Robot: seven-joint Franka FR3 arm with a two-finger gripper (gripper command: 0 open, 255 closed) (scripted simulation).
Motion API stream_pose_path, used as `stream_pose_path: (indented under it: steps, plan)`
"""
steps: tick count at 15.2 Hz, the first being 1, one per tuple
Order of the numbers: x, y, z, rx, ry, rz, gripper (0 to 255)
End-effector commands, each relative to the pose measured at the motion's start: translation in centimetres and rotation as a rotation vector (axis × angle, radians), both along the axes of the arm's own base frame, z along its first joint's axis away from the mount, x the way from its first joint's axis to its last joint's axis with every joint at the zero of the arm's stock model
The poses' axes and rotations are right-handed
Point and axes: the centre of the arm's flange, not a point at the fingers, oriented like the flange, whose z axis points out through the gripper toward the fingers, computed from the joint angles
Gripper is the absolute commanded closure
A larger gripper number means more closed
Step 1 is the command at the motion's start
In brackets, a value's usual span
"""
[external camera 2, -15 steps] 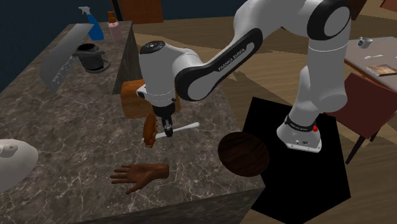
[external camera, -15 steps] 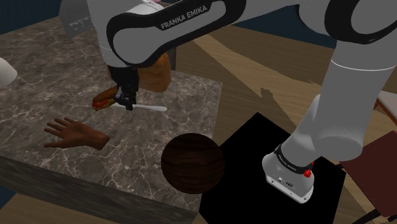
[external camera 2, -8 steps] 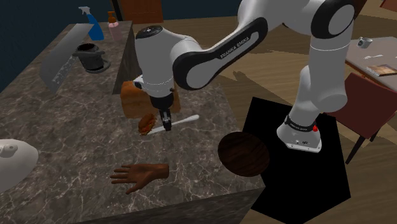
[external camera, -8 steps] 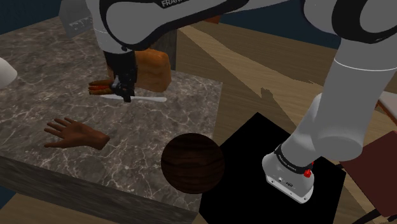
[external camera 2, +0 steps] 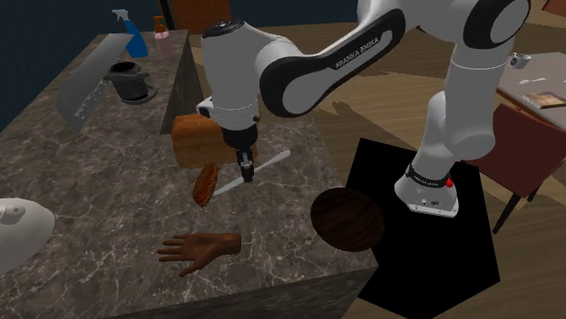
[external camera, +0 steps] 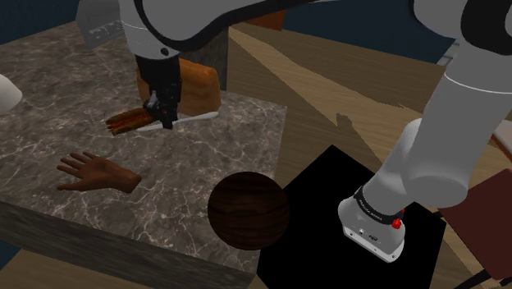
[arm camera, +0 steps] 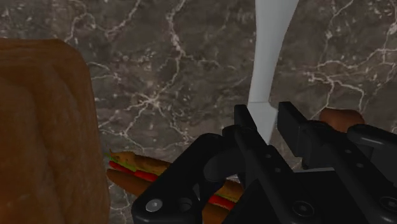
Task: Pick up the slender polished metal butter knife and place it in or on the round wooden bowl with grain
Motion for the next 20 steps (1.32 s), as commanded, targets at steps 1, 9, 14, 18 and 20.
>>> stream_pose_path:
  steps: [1, 9, 14, 18, 20]
  plan:
    - [-2.4, -0.4, 0.2, 0.0, 0.0, 0.0, 255]
    - [-12.9, -1.2, 0.6, 0.0, 0.0, 0.0, 255]
    - [-19.5, -1.7, 0.9, 0.0, 0.0, 0.0, 255]
    - [-24.8, -2.2, 1.0, 0.0, 0.0, 0.0, 255]
    - [-26.3, -2.3, 1.1, 0.0, 0.0, 0.0, 255]
